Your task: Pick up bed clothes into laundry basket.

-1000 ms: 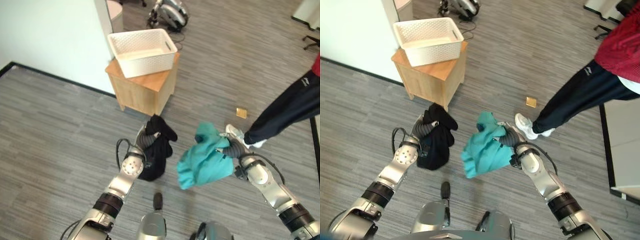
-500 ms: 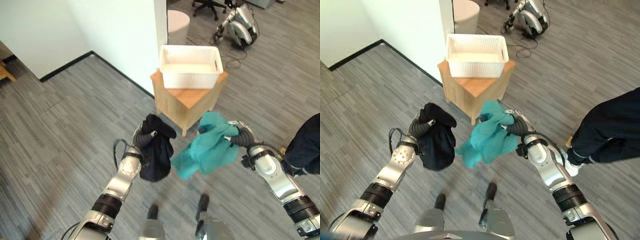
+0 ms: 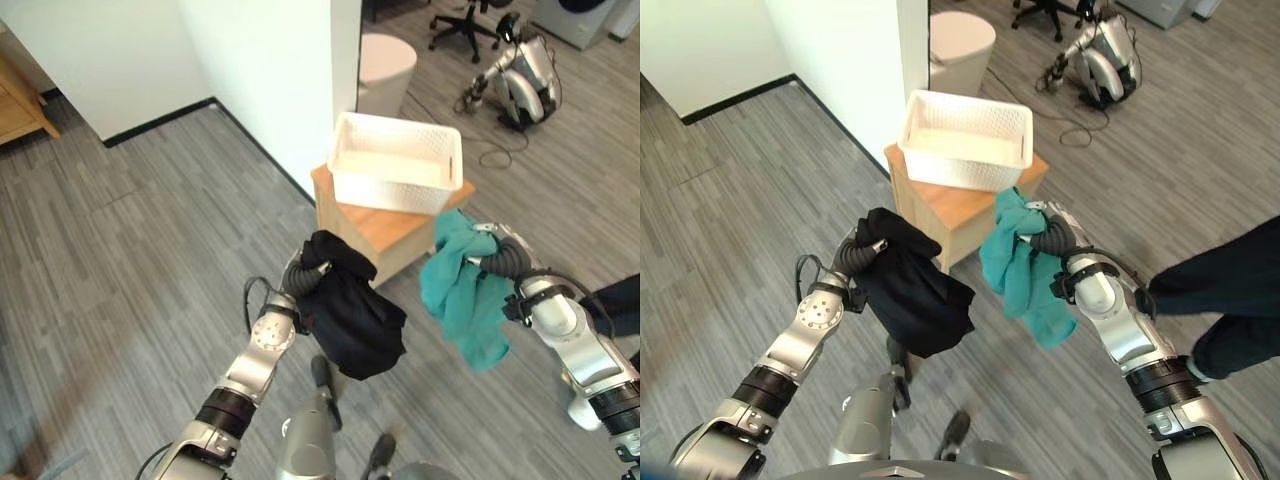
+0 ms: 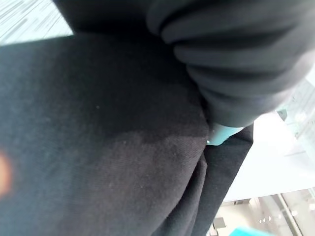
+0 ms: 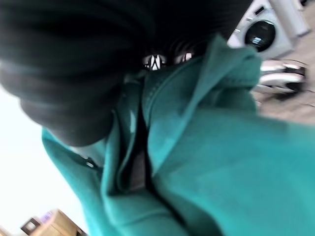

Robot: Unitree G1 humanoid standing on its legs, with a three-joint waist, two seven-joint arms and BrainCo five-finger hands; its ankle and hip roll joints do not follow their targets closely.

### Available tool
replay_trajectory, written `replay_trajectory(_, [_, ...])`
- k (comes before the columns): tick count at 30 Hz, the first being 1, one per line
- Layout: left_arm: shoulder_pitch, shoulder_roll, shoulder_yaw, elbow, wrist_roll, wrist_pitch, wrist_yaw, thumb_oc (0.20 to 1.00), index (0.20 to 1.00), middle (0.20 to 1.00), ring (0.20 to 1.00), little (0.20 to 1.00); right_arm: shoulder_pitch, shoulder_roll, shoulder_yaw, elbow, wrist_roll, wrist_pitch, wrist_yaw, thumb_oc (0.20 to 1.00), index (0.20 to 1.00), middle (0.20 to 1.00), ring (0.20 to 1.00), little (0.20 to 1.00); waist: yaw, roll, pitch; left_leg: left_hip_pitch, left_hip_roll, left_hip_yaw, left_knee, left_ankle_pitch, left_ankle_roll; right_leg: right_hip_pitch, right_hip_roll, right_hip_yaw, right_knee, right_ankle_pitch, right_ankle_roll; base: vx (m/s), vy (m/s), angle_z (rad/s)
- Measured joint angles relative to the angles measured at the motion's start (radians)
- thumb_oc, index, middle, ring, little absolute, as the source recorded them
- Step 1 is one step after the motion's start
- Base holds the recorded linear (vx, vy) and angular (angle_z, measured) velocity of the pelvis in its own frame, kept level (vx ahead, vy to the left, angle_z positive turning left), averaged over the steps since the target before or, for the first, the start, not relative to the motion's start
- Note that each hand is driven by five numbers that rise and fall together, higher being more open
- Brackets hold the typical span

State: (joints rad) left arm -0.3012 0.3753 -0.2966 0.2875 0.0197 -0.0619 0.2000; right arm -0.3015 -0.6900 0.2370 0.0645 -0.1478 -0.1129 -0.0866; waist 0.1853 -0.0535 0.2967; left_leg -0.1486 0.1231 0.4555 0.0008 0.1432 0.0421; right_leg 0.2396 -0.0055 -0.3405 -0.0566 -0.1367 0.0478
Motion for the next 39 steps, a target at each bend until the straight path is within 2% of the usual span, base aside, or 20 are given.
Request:
replay_trajectory(1, [-0.004,0.003,-0.001,-0.004,0.000,0.000,0.000,0.200,0.200,0.200,0.200,0.200,-0.002,-0.009,-0.001,-0.017,-0.002,0.000,-0.001,0.200,0.200,0.200,0.200,0.200,-0.009,-0.009,-0.007,0.005,-0.017,0.006,-0.002,-0.022,0.004,-0.017,-0.014,0.007,0.054,-0.006,0.018,0.42,0.032,-0.32])
replay_trajectory(2, [-0.010,0.002,-0.004,-0.005,0.000,0.006,0.000,0.200,0.200,0.200,0.200,0.200,-0.025,-0.013,0.007,-0.021,-0.006,0.003,0.001,0.200,0.200,0.200,0.200,0.200,-0.021,0.009,-0.008,0.027,-0.018,0.002,-0.020,-0.033,0.008,-0.122,-0.059,0.022,0.296,-0.057,0.082,0.17,0.022,-0.14])
replay_trajectory(3, [-0.026,0.002,-0.021,0.000,0.001,0.009,-0.006,0.200,0.200,0.200,0.200,0.200,-0.014,-0.023,0.008,-0.031,-0.009,0.005,0.003,0.200,0.200,0.200,0.200,0.200,-0.027,0.006,-0.007,0.089,-0.036,-0.004,-0.055,-0.029,0.047,-0.222,-0.130,0.019,0.574,-0.055,0.165,0.29,0.027,0.02])
replay_trajectory(4, [-0.033,-0.001,-0.025,0.004,0.001,0.011,-0.006,0.200,0.200,0.200,0.200,0.200,-0.010,-0.033,0.008,-0.034,-0.010,0.008,0.003,0.200,0.200,0.200,0.200,0.200,-0.043,-0.006,-0.012,0.123,-0.054,-0.019,-0.068,-0.044,0.044,-0.255,-0.167,0.020,0.696,-0.048,0.208,0.23,0.012,0.46])
replay_trajectory(6, [-0.080,0.020,-0.052,0.001,0.003,0.014,-0.003,0.200,0.200,0.200,0.200,0.200,-0.020,-0.057,-0.017,-0.077,-0.011,0.015,-0.001,0.200,0.200,0.200,0.200,0.200,-0.081,-0.020,-0.011,0.172,-0.071,-0.064,-0.060,-0.075,0.056,-0.340,-0.234,0.027,0.876,-0.010,0.208,0.34,-0.106,0.87])
replay_trajectory(7, [-0.115,0.022,-0.047,0.001,0.002,0.015,0.005,0.200,0.200,0.200,0.200,0.200,-0.055,-0.078,-0.036,-0.105,-0.011,0.011,-0.007,0.200,0.200,0.200,0.200,0.200,-0.091,-0.015,-0.009,0.193,-0.062,-0.089,-0.057,-0.093,0.058,-0.388,-0.281,0.001,0.821,-0.004,0.196,0.44,-0.209,0.70])
replay_trajectory(10, [-0.148,0.031,-0.046,0.000,0.002,0.016,0.012,0.200,0.200,0.200,0.200,0.200,-0.104,-0.176,-0.077,-0.116,-0.009,0.003,-0.028,0.200,0.200,0.200,0.200,0.200,-0.118,-0.013,-0.009,0.209,-0.060,-0.192,-0.059,-0.117,0.058,-0.390,-0.297,0.028,0.521,0.017,0.185,0.36,-0.248,0.84])
replay_trajectory(12, [-0.139,0.028,-0.044,0.004,0.002,0.015,0.011,0.200,0.200,0.200,0.200,0.200,-0.158,-0.225,-0.094,-0.066,-0.001,-0.002,-0.048,0.200,0.200,0.200,0.200,0.200,-0.126,-0.020,-0.012,0.223,-0.065,-0.226,-0.069,-0.116,0.050,-0.392,-0.284,0.049,0.337,0.081,0.147,0.31,-0.175,0.83])
replay_trajectory(13, [-0.134,0.031,-0.052,0.008,0.002,0.015,0.010,0.200,0.200,0.200,0.200,0.200,-0.182,-0.241,-0.111,-0.040,0.001,0.008,-0.068,0.200,0.200,0.200,0.200,0.200,-0.135,-0.034,-0.019,0.228,-0.071,-0.235,-0.069,-0.116,0.050,-0.391,-0.276,0.056,0.219,0.160,0.147,0.33,-0.195,0.65])
replay_trajectory(14, [-0.131,0.032,-0.054,0.008,0.002,0.015,0.007,0.200,0.200,0.200,0.200,0.200,-0.198,-0.259,-0.111,-0.026,0.005,0.011,-0.077,0.200,0.200,0.200,0.200,0.200,-0.136,-0.040,-0.022,0.232,-0.073,-0.252,-0.070,-0.125,0.034,-0.385,-0.259,0.079,0.152,0.189,0.144,0.28,-0.181,0.86])
replay_trajectory(15, [-0.126,0.033,-0.059,0.010,0.002,0.015,-0.001,0.200,0.200,0.200,0.200,0.200,-0.237,-0.303,-0.107,0.003,0.012,0.016,-0.078,0.200,0.200,0.200,0.200,0.200,-0.140,-0.064,-0.035,0.244,-0.079,-0.280,-0.072,-0.139,-0.017,-0.367,-0.245,0.116,0.039,0.246,0.146,0.23,-0.162,0.68])
replay_trajectory(16, [-0.115,0.050,-0.055,0.010,0.002,0.013,-0.009,0.200,0.200,0.200,0.200,0.200,-0.304,-0.333,-0.076,0.045,0.024,0.019,-0.081,0.200,0.200,0.200,0.200,0.200,-0.134,-0.103,-0.053,0.258,-0.099,-0.292,-0.075,-0.148,-0.072,-0.352,-0.242,0.143,-0.005,0.313,0.114,0.14,-0.098,0.61])
replay_trajectory(17, [-0.093,0.040,-0.044,0.015,0.002,0.013,-0.010,0.200,0.200,0.200,0.200,0.200,-0.373,-0.333,-0.046,0.081,0.033,0.025,-0.088,0.200,0.200,0.200,0.200,0.200,-0.143,-0.093,-0.063,0.272,-0.086,-0.301,-0.076,-0.153,-0.094,-0.342,-0.221,0.144,-0.004,0.365,0.070,0.22,-0.155,0.15])
replay_trajectory(18, [-0.066,0.031,-0.048,0.015,0.002,0.008,-0.011,0.200,0.200,0.200,0.200,0.200,-0.428,-0.338,-0.022,0.096,0.040,0.033,-0.106,0.200,0.200,0.200,0.200,0.200,-0.141,-0.067,-0.082,0.277,-0.038,-0.297,-0.086,-0.158,-0.101,-0.330,-0.177,0.141,-0.026,0.355,0.077,0.20,-0.159,-0.07])
replay_trajectory(20, [-0.043,0.009,-0.044,0.015,-0.001,0.002,-0.019,0.200,0.200,0.200,0.200,0.200,-0.550,-0.355,0.034,0.112,0.042,0.051,-0.118,0.200,0.200,0.200,0.200,0.200,-0.140,-0.045,-0.094,0.293,0.030,-0.292,-0.093,-0.165,-0.116,-0.314,-0.100,0.129,-0.044,0.355,0.029,0.21,-0.206,-0.25])
replay_trajectory(24, [-0.010,-0.017,-0.048,0.016,-0.009,-0.004,-0.031,0.200,0.200,0.200,0.200,0.200,-0.665,-0.354,0.105,0.151,0.049,0.041,-0.126,0.200,0.200,0.200,0.200,0.200,-0.150,-0.043,-0.100,0.315,0.088,-0.277,-0.076,-0.167,-0.125,-0.285,-0.038,0.119,-0.044,0.327,-0.004,0.08,-0.134,-0.12])
replay_trajectory(27, [-0.023,-0.037,-0.055,0.041,-0.018,-0.004,-0.029,0.200,0.200,0.200,0.200,0.200,-0.749,-0.320,0.231,0.263,0.050,0.051,-0.127,0.200,0.200,0.200,0.200,0.200,-0.134,-0.047,-0.102,0.233,0.097,-0.285,0.074,-0.184,-0.184,-0.284,-0.049,0.103,-0.044,0.312,-0.009,-0.01,-0.044,0.14])
replay_trajectory(30, [-0.061,-0.061,-0.082,0.062,-0.018,-0.004,-0.017,0.200,0.200,0.200,0.200,0.200,-0.742,-0.297,0.281,0.339,0.050,0.060,-0.127,0.200,0.200,0.200,0.200,0.200,-0.114,-0.051,-0.096,0.095,0.092,-0.306,0.216,-0.208,-0.200,-0.290,-0.081,0.073,-0.045,0.300,-0.034,0.15,0.041,0.68])
replay_trajectory(33, [-0.068,-0.066,-0.096,0.061,-0.018,-0.005,-0.008,0.200,0.200,0.200,0.200,0.200,-0.691,-0.277,0.286,0.363,0.038,0.082,-0.112,0.200,0.200,0.200,0.200,0.200,-0.097,-0.008,-0.093,0.101,0.090,-0.304,0.040,-0.146,-0.185,-0.291,-0.069,0.030,-0.049,0.301,-0.022,0.05,0.056,0.28])
replay_trajectory(39, [-0.068,-0.057,-0.101,0.055,-0.018,-0.004,-0.007,0.200,0.200,0.200,0.200,0.200,-0.571,-0.172,0.232,0.385,0.029,0.091,-0.105,0.200,0.200,0.200,0.200,0.200,-0.098,-0.038,-0.083,0.104,0.032,-0.296,-0.054,-0.079,-0.155,-0.324,-0.129,0.006,-0.047,0.297,0.026,0.01,0.063,0.09])
